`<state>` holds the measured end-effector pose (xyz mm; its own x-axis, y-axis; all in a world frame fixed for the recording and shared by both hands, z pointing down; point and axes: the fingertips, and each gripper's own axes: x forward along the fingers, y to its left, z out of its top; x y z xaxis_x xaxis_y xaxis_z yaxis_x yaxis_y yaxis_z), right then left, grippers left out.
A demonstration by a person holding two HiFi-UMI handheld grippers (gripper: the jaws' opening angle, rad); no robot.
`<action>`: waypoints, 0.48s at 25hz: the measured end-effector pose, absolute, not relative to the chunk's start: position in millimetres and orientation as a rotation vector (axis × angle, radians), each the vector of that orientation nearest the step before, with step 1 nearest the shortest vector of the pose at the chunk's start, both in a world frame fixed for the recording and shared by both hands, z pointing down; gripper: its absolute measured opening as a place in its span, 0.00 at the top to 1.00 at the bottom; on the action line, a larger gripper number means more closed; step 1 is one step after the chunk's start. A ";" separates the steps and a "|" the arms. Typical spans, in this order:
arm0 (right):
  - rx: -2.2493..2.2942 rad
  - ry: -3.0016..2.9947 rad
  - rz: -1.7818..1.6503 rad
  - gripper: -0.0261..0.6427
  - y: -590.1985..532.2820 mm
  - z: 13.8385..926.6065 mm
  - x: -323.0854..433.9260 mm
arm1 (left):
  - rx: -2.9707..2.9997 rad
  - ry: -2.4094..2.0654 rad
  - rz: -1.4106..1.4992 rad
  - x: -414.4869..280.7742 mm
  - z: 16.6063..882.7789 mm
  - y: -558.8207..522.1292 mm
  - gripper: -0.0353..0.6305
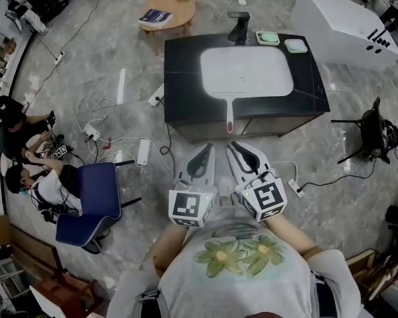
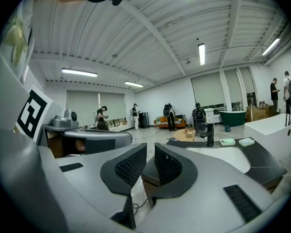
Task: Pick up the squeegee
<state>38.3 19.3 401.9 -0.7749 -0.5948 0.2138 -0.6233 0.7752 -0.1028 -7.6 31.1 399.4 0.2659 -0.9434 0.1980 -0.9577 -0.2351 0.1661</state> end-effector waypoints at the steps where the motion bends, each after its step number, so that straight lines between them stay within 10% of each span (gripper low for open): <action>1: 0.969 -2.795 0.251 0.92 15.6 403.6 37.3 | 2.287 -1.760 0.083 -8.6 401.0 27.2 0.93; 12: 1.064 -2.672 0.369 0.86 -37.5 432.3 30.6 | 2.307 -1.687 0.121 -21.6 410.2 -29.3 0.93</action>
